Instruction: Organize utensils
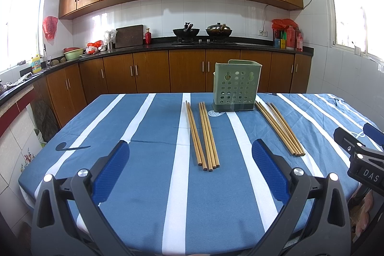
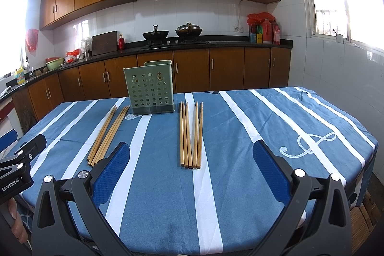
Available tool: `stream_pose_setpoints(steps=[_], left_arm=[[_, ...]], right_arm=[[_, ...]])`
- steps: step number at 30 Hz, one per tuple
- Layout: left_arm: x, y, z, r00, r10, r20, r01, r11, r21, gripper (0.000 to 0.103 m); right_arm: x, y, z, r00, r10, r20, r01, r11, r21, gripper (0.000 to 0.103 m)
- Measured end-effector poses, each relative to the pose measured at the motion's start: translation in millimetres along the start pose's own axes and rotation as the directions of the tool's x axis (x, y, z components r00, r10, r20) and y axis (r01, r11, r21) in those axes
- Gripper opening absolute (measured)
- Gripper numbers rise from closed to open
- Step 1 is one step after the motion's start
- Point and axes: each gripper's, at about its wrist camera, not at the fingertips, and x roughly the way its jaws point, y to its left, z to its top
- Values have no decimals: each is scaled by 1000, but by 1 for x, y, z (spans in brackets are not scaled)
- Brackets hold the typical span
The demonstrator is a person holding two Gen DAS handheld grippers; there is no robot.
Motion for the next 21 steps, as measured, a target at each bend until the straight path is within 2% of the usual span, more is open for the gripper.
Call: stream_pose_setpoints(steps=[21], left_arm=[[1, 0, 2, 1000, 1, -2, -1, 1000, 0, 99]], right_arm=[[0, -1, 0, 1000, 0, -1, 0, 1000, 0, 101]])
